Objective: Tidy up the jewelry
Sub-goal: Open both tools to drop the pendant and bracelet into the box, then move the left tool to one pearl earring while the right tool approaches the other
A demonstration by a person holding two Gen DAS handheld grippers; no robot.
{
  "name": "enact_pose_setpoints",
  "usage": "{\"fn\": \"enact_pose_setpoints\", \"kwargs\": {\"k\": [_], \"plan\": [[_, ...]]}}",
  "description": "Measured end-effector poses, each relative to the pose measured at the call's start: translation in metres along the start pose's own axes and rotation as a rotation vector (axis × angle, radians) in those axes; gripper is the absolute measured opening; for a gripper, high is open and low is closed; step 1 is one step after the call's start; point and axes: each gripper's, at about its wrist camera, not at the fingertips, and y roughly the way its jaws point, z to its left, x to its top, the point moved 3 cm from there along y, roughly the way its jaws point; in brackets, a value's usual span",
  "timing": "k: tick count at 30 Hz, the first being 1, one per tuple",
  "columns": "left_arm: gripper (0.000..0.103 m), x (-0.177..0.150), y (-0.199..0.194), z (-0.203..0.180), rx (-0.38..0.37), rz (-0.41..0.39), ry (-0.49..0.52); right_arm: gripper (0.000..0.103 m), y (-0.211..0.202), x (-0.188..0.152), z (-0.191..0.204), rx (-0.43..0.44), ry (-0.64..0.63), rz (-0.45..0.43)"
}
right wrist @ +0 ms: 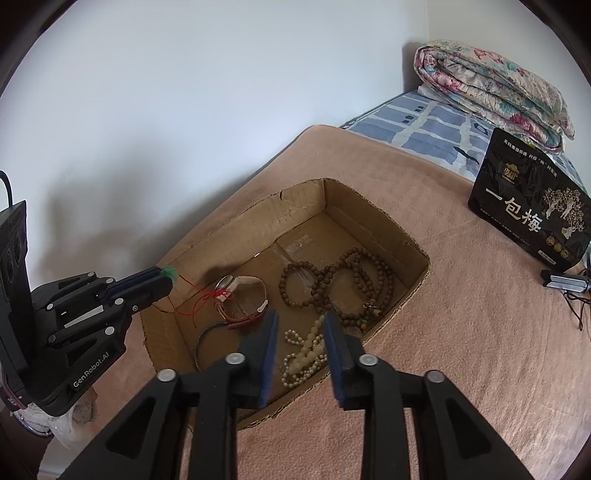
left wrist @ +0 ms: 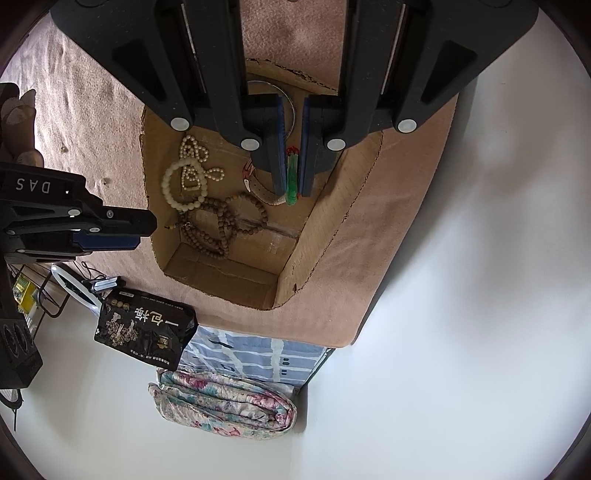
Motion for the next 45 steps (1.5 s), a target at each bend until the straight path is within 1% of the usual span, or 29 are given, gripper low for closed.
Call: {"fn": "enact_pose_setpoints", "kwargs": {"k": [1, 2, 3, 4, 5, 7, 8, 10, 12, 14, 16, 23, 31, 37, 45], "plan": [[0.012, 0.0, 0.0, 0.0, 0.003, 0.003, 0.0, 0.035, -0.002, 0.0, 0.001, -0.008, -0.006, -0.005], [0.031, 0.0, 0.0, 0.0, 0.006, 0.004, 0.0, 0.044, -0.003, 0.0, 0.002, -0.016, -0.01, -0.008], [0.04, 0.0, -0.001, -0.001, 0.009, -0.002, 0.001, 0.051, -0.005, 0.0, 0.002, -0.023, -0.011, -0.013], [0.052, 0.0, -0.003, 0.0, 0.018, -0.011, 0.001, 0.065, -0.007, 0.0, 0.002, -0.032, -0.012, -0.022], [0.054, 0.0, -0.005, -0.001, 0.028, -0.022, 0.003, 0.072, -0.009, 0.001, 0.002, -0.039, -0.012, -0.034], [0.054, -0.001, -0.006, -0.001, 0.033, -0.021, 0.005, 0.078, -0.014, 0.001, 0.002, -0.044, -0.013, -0.053], [0.054, -0.001, -0.007, -0.001, 0.034, -0.02, 0.003, 0.083, -0.016, 0.001, 0.002, -0.045, -0.013, -0.057], [0.054, 0.0, -0.007, -0.001, 0.035, -0.021, 0.003, 0.088, -0.019, 0.001, 0.001, -0.054, -0.014, -0.066], [0.054, 0.0, -0.009, -0.001, 0.036, -0.023, 0.003, 0.09, -0.022, 0.0, 0.001, -0.062, -0.017, -0.075], [0.054, 0.0, -0.012, -0.002, 0.037, -0.027, 0.001, 0.096, -0.024, -0.001, 0.0, -0.079, -0.021, -0.077], [0.054, 0.0, -0.015, -0.003, 0.037, -0.031, 0.001, 0.099, -0.027, -0.002, -0.001, -0.101, -0.025, -0.086], [0.054, 0.0, -0.027, -0.013, 0.045, -0.047, 0.02, 0.102, -0.045, -0.011, -0.011, -0.16, -0.021, -0.115], [0.054, 0.0, -0.037, -0.043, 0.018, -0.077, 0.064, 0.103, -0.073, -0.032, -0.034, -0.231, -0.025, -0.144], [0.054, -0.001, -0.041, -0.074, -0.034, -0.081, 0.087, 0.103, -0.099, -0.058, -0.067, -0.254, 0.012, -0.151], [0.054, -0.004, -0.035, -0.12, -0.115, -0.067, 0.116, 0.103, -0.133, -0.099, -0.117, -0.29, 0.083, -0.172]]}}
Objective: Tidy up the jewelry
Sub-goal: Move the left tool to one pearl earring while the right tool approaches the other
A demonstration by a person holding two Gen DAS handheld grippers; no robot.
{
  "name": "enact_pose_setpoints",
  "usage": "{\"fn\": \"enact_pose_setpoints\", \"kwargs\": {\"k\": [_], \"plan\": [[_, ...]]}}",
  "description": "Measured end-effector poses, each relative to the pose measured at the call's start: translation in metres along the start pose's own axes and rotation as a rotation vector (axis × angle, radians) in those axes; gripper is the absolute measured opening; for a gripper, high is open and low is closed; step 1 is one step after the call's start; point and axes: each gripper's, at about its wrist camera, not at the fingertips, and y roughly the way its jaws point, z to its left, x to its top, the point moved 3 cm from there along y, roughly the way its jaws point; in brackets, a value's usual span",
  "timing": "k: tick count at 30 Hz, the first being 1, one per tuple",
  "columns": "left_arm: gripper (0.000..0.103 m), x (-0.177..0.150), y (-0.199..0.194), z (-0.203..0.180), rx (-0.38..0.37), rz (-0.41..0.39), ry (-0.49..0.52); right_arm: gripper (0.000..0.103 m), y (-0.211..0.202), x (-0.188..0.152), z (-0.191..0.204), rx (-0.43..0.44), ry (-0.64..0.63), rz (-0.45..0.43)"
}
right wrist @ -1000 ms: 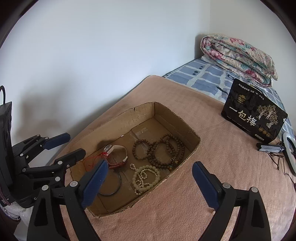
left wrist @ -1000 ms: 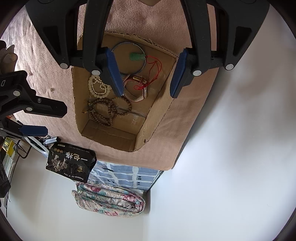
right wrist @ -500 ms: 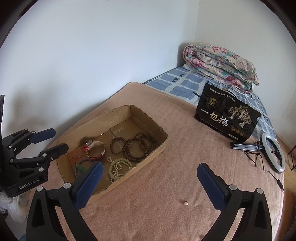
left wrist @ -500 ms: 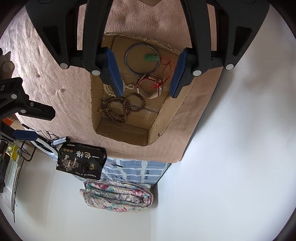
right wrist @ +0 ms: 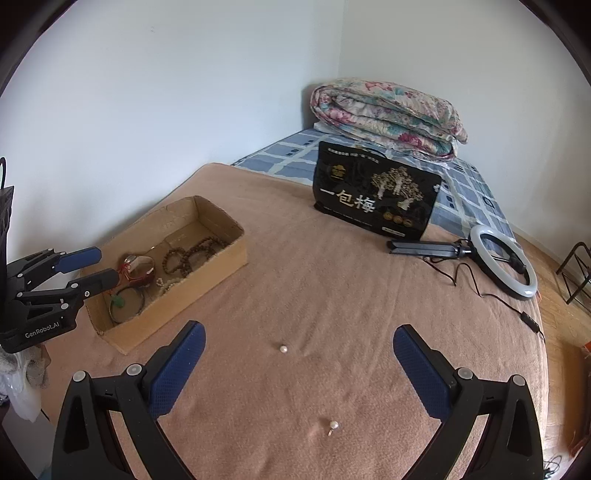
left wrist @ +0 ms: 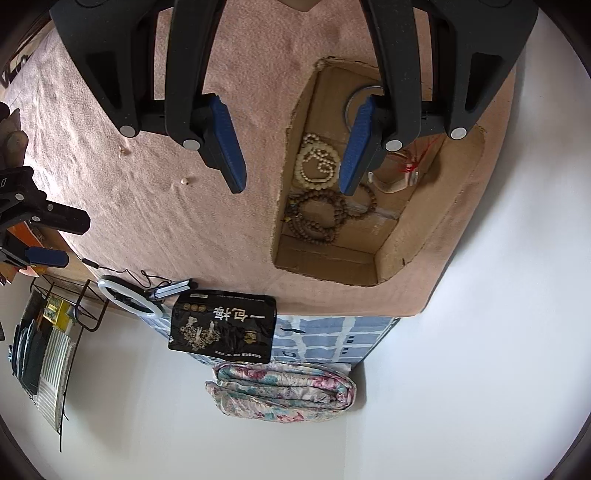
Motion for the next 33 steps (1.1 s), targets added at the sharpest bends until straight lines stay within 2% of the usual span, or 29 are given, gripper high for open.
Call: {"fn": "enact_pose_setpoints", "kwargs": {"k": [7, 15, 18, 20, 24, 26, 30, 33], "plan": [[0.054, -0.002, 0.017, -0.039, -0.07, 0.024, 0.031, 0.103, -0.005, -0.031, -0.04, -0.009, 0.039, 0.029], [0.054, -0.009, 0.044, -0.081, -0.133, 0.056, 0.067, 0.102, -0.002, -0.061, -0.062, -0.026, 0.05, 0.048], [0.053, -0.011, 0.056, -0.095, -0.154, 0.074, 0.078, 0.098, 0.003, -0.071, -0.065, -0.02, 0.048, 0.052], [0.046, -0.014, 0.065, -0.101, -0.163, 0.087, 0.089, 0.094, 0.006, -0.078, -0.067, -0.01, 0.048, 0.057], [0.044, -0.018, 0.084, -0.113, -0.182, 0.115, 0.1, 0.087, 0.016, -0.092, -0.067, 0.03, 0.049, 0.07], [0.037, -0.02, 0.094, -0.117, -0.186, 0.13, 0.103, 0.081, 0.021, -0.099, -0.067, 0.047, 0.052, 0.077], [0.036, -0.023, 0.112, -0.124, -0.19, 0.151, 0.106, 0.074, 0.031, -0.109, -0.066, 0.071, 0.053, 0.094], [0.03, -0.025, 0.125, -0.129, -0.194, 0.169, 0.111, 0.068, 0.037, -0.114, -0.063, 0.084, 0.05, 0.098]]}}
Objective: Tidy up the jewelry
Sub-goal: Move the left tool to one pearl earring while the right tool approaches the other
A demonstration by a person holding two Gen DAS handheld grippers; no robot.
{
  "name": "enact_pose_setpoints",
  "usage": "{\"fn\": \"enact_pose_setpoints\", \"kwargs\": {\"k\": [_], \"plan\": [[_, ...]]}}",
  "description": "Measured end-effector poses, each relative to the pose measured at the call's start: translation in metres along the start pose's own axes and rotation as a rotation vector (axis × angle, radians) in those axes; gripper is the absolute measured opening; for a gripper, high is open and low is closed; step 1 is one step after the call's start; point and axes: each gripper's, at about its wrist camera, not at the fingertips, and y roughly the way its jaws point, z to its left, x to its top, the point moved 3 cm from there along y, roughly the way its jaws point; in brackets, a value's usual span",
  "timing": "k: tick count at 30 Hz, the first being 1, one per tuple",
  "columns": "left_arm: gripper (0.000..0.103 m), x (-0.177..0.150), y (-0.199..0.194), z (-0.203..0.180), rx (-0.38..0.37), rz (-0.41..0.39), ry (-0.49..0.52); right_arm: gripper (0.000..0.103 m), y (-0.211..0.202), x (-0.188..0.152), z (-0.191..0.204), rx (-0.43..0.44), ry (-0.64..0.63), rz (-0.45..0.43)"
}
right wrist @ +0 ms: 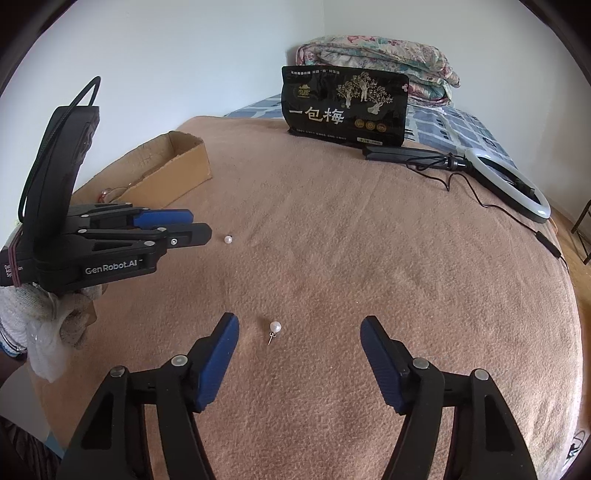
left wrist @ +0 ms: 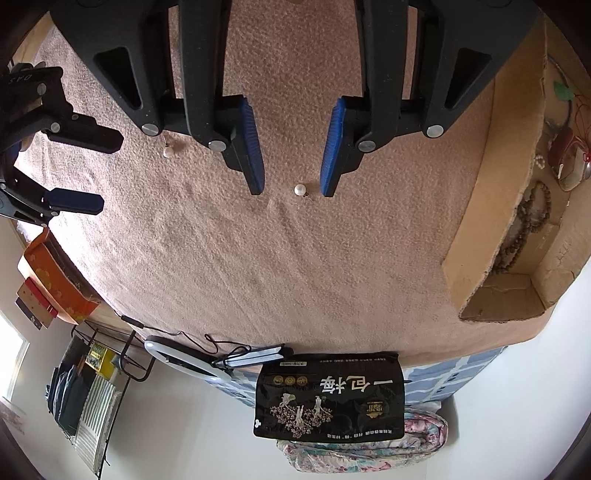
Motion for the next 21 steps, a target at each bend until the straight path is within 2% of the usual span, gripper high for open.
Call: {"fn": "enact_pose_setpoints", "kwargs": {"k": [7, 10, 16, 21], "plan": [[0.03, -0.002, 0.025, -0.002, 0.018, 0.031, 0.006, 0.056, 0.016, -0.008, 0.007, 0.04, -0.024, 0.032], [0.026, -0.002, 0.032, 0.0, 0.03, 0.042, 0.004, 0.049, 0.021, -0.01, 0.008, 0.055, -0.025, 0.036], [0.023, -0.002, 0.039, 0.003, 0.034, 0.046, -0.006, 0.041, 0.029, -0.01, 0.008, 0.078, -0.015, 0.047], [0.02, -0.002, 0.041, 0.004, 0.037, 0.044, -0.005, 0.038, 0.039, -0.009, 0.01, 0.084, -0.018, 0.059]]}}
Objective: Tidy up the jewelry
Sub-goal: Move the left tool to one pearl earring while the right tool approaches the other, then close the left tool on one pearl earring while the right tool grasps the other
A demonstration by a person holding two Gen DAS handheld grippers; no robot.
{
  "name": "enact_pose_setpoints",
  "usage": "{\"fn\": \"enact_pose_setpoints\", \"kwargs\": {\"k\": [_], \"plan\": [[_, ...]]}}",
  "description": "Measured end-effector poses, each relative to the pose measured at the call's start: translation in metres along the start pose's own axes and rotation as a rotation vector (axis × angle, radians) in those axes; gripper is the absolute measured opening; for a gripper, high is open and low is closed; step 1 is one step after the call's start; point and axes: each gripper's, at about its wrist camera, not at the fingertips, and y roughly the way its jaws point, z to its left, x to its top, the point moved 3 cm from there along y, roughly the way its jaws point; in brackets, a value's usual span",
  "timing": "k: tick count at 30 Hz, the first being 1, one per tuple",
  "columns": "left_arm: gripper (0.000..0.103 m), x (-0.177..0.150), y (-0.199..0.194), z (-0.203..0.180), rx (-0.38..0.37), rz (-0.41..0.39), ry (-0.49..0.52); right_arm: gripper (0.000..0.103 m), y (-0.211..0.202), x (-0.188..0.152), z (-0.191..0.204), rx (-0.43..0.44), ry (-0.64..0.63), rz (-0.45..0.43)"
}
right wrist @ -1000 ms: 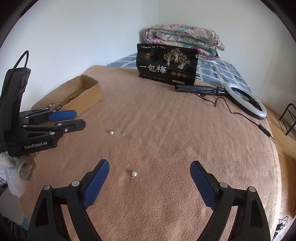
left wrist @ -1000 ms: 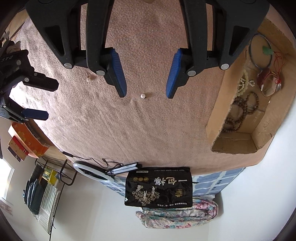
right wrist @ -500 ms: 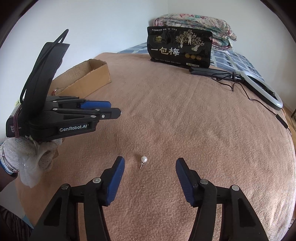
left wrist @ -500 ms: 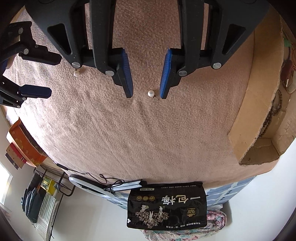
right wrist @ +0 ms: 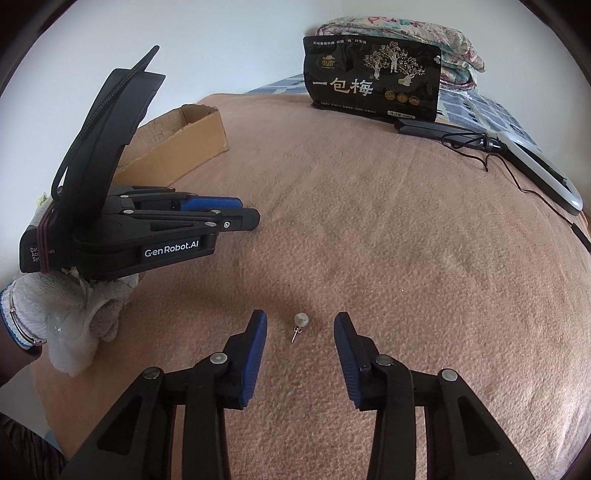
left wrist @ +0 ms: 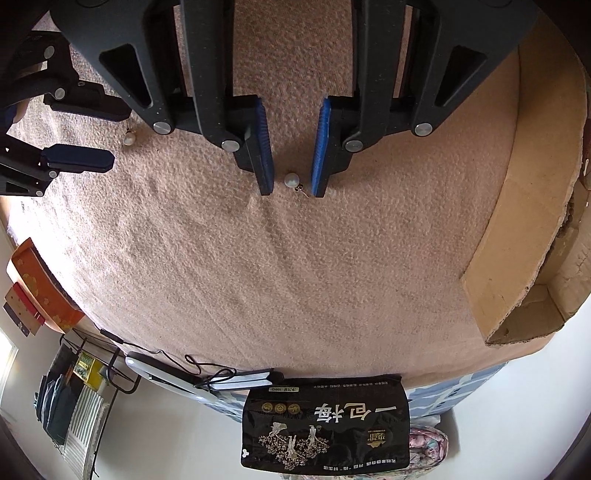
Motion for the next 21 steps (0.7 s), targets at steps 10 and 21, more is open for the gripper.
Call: {"fn": "enact_pose_setpoints", "kwargs": {"k": [10, 21], "plan": [[0.008, -0.0009, 0.0011, -0.0006, -0.003, 0.0, 0.003, 0.016, 0.0099, -0.0011, 0.001, 0.004, -0.001, 0.021], [0.008, -0.0007, -0.0054, -0.0017, 0.002, -0.007, 0.004, 0.007, 0.0064, -0.0012, -0.0012, 0.019, 0.018, 0.013]]}}
